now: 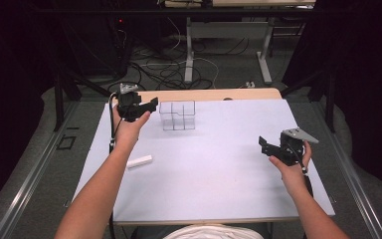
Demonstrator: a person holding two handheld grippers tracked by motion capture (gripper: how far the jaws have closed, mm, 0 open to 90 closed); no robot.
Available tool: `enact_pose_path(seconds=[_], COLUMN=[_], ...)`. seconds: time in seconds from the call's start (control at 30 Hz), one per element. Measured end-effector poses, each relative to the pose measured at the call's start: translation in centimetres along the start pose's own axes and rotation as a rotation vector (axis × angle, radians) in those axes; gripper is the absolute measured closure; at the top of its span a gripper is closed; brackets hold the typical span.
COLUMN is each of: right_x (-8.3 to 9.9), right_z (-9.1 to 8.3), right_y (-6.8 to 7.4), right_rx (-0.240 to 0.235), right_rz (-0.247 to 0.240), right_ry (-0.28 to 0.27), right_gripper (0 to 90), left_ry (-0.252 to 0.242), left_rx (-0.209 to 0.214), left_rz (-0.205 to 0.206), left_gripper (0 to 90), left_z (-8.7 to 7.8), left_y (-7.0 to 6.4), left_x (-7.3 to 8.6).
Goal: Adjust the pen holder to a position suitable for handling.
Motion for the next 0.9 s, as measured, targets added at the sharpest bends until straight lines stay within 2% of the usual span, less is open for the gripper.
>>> enact_pose_path(seconds=[0.17, 0.27, 0.53, 0.57, 0.7, 0.8, 0.9], right_x=[0.1, 0.3, 0.3, 0.4, 0.4, 0.5, 0.5], right_z=[0.2, 0.2, 0.2, 0.2, 0.3, 0.3, 0.4], right_y=[-0.1, -0.1, -0.2, -0.3, -0.3, -0.4, -0.4], right_rx=[0.006, 0.0, -0.001, 0.0, -0.006, -0.003, -0.007], right_rz=[-0.004, 0.001, 0.013, 0.008, 0.011, 0.016, 0.018], right_ry=[0.001, 0.013, 0.016, 0.021, 0.013, 0.029, 0.025], right_gripper=[14.4, 14.4, 14.5, 14.5, 14.5, 14.5, 14.5], left_ry=[0.011, 0.056, 0.102, 0.122, 0.137, 0.159, 0.187], left_rx=[-0.025, -0.04, -0.049, -0.047, -0.054, -0.065, -0.076], left_rz=[-0.018, -0.025, -0.019, -0.021, -0.026, -0.024, -0.047], left_gripper=[34.5, 36.2, 36.7, 37.6, 39.2, 42.4, 45.4], left_z=[0.9, 1.4, 2.9, 3.2, 4.0, 4.5, 5.3], left_y=[0.3, 0.1, -0.7, -0.9, -1.0, -1.0, -0.6], left_x=[-0.7, -1.3, -2.0, -2.1, -2.1, -2.0, -1.6])
Point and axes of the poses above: each handheld gripper's, and its own axes: z roughly forward along the jaws, x roughly out of its underside, y roughly to its left, the point moved 6 cm from there along z, roughly forward along the jaws, and after that the axes turned 3 degrees about y, right-handed, at the moved point
